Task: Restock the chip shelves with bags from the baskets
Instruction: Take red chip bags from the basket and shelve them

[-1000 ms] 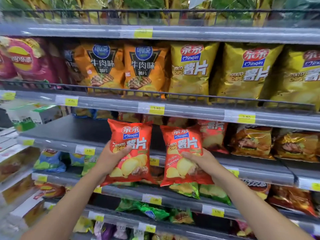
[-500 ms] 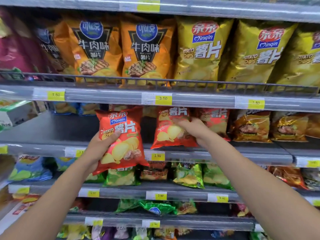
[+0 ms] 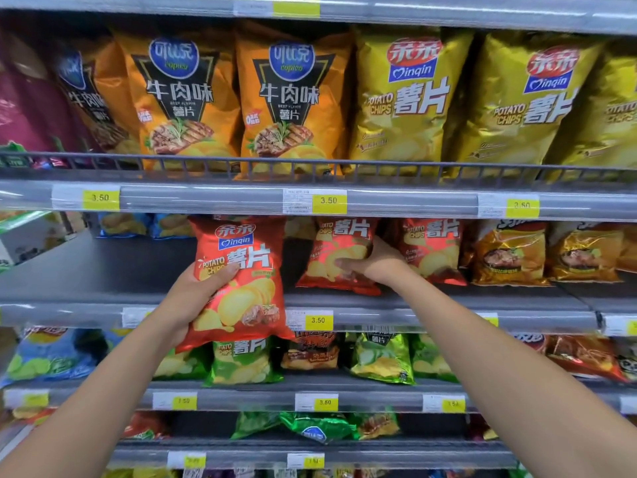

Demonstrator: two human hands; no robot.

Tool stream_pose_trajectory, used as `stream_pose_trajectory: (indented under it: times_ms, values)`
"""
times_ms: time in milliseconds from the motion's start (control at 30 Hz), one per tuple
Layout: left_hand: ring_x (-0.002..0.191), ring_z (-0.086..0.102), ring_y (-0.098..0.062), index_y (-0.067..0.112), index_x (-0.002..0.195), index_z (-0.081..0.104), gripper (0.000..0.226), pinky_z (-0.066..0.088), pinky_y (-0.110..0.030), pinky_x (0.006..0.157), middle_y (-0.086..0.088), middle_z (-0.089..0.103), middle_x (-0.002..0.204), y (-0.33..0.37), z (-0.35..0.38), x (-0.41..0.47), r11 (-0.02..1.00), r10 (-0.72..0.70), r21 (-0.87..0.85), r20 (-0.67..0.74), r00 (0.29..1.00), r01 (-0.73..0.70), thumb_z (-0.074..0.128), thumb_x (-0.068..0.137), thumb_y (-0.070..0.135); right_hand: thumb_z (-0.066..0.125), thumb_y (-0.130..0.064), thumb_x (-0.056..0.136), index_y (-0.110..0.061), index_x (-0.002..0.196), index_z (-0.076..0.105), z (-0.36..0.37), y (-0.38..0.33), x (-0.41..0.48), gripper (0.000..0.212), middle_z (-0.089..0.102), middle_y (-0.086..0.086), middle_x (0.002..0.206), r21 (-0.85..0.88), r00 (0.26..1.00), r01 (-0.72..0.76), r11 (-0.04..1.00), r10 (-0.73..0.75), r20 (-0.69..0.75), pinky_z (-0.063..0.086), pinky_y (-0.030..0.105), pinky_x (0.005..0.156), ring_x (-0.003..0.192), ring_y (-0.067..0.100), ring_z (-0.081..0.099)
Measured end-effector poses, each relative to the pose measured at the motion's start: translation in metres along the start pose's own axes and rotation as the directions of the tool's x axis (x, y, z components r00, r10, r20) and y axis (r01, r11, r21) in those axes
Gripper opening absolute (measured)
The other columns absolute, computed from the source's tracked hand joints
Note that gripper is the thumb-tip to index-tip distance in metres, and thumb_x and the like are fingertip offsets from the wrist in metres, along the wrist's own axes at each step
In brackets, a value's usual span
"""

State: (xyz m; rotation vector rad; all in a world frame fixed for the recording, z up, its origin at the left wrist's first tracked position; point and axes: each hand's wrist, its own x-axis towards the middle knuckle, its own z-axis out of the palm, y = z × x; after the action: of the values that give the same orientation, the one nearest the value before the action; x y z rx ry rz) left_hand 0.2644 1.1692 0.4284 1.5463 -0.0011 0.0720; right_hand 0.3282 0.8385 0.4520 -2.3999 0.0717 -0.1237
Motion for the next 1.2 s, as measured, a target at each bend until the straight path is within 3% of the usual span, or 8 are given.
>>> stream_pose_trajectory:
  times_ms: [100, 333, 433, 600, 767, 867, 1133, 1200]
  values:
    - [0.083, 0.079, -0.031, 0.026, 0.121, 0.064, 0.041, 0.063, -0.041, 0.068, -0.006, 0.081, 0.100, -0.001, -0.001, 0.002, 1.000, -0.013, 0.005, 0.008, 1.000, 0.013, 0.079, 0.086, 0.042, 0.085, -0.055, 0.076, -0.019, 0.150, 0.035, 0.001, -0.005, 0.014, 0.097, 0.079, 0.002, 0.092, 0.083, 0.995, -0.090, 0.992, 0.086, 0.047, 0.052, 0.026, 0.051, 0.052, 0.006, 0.064]
    - [0.089, 0.079, -0.035, 0.024, 0.126, 0.063, 0.049, 0.063, -0.047, 0.077, -0.009, 0.081, 0.104, -0.004, -0.003, 0.004, 0.999, -0.033, -0.020, 0.019, 0.999, 0.033, 0.079, 0.084, 0.044, 0.081, -0.036, 0.087, -0.007, 0.131, 0.048, 0.005, 0.004, 0.039, 0.062, 0.076, 0.002, 0.088, 0.297, 0.988, -0.154, 0.942, 0.154, 0.022, 0.047, 0.018, 0.043, 0.064, 0.008, 0.072]
    - [0.092, 0.078, -0.035, 0.022, 0.128, 0.063, 0.054, 0.062, -0.050, 0.081, -0.009, 0.080, 0.107, -0.005, -0.004, 0.005, 0.999, -0.032, -0.026, 0.017, 0.999, 0.033, 0.080, 0.082, 0.044, 0.080, -0.029, 0.089, -0.008, 0.138, 0.038, 0.009, 0.011, 0.050, 0.068, 0.075, 0.006, 0.091, 0.381, 0.985, -0.155, 0.912, 0.173, -0.015, 0.052, 0.021, 0.046, 0.075, 0.018, 0.074]
    - [0.090, 0.079, -0.033, 0.023, 0.126, 0.063, 0.051, 0.063, -0.047, 0.079, -0.008, 0.081, 0.105, -0.003, -0.001, 0.004, 0.999, -0.040, -0.013, 0.006, 0.999, 0.040, 0.080, 0.083, 0.044, 0.079, -0.020, 0.089, -0.006, 0.122, 0.049, 0.014, 0.013, 0.064, 0.047, 0.069, 0.008, 0.085, 0.415, 0.974, -0.181, 0.891, 0.220, -0.048, 0.063, 0.034, 0.065, 0.070, 0.020, 0.071]
    - [0.092, 0.079, -0.034, 0.024, 0.125, 0.063, 0.048, 0.063, -0.049, 0.082, -0.008, 0.080, 0.106, -0.002, 0.001, 0.000, 0.999, -0.042, -0.015, 0.002, 0.999, 0.042, 0.079, 0.084, 0.042, 0.080, -0.034, 0.078, -0.004, 0.138, 0.037, 0.021, 0.017, 0.082, 0.080, 0.064, 0.016, 0.129, 0.267, 0.957, -0.163, 0.950, 0.218, -0.191, 0.058, 0.047, 0.094, 0.111, 0.036, 0.067]
    - [0.093, 0.079, -0.033, 0.023, 0.127, 0.062, 0.050, 0.062, -0.052, 0.085, -0.008, 0.080, 0.107, -0.001, 0.003, -0.002, 0.999, -0.036, -0.014, 0.002, 0.999, 0.036, 0.081, 0.083, 0.041, 0.078, -0.034, 0.085, -0.001, 0.151, 0.028, 0.022, 0.007, 0.077, 0.089, 0.050, 0.020, 0.146, 0.207, 0.960, -0.169, 0.964, 0.208, -0.189, 0.049, 0.039, 0.106, 0.131, 0.038, 0.054]
    - [0.096, 0.078, -0.034, 0.024, 0.128, 0.062, 0.055, 0.060, -0.058, 0.092, -0.007, 0.080, 0.109, 0.008, 0.028, 0.000, 1.000, -0.022, 0.008, 0.072, 0.997, 0.022, 0.083, 0.081, 0.042, 0.085, -0.036, 0.077, -0.003, 0.150, 0.035, 0.013, 0.011, 0.062, 0.095, 0.051, 0.015, 0.145, 0.208, 0.974, -0.131, 0.969, 0.164, -0.153, 0.051, 0.038, 0.103, 0.128, 0.035, 0.057]
    - [0.096, 0.078, -0.033, 0.023, 0.129, 0.063, 0.054, 0.060, -0.057, 0.091, -0.007, 0.080, 0.109, 0.011, 0.040, 0.003, 1.000, -0.023, 0.013, 0.105, 0.994, 0.022, 0.083, 0.083, 0.042, 0.083, -0.036, 0.075, -0.005, 0.148, 0.038, 0.005, 0.010, 0.050, 0.091, 0.060, 0.016, 0.136, 0.260, 0.974, -0.092, 0.961, 0.142, -0.179, 0.057, 0.043, 0.097, 0.113, 0.035, 0.067]
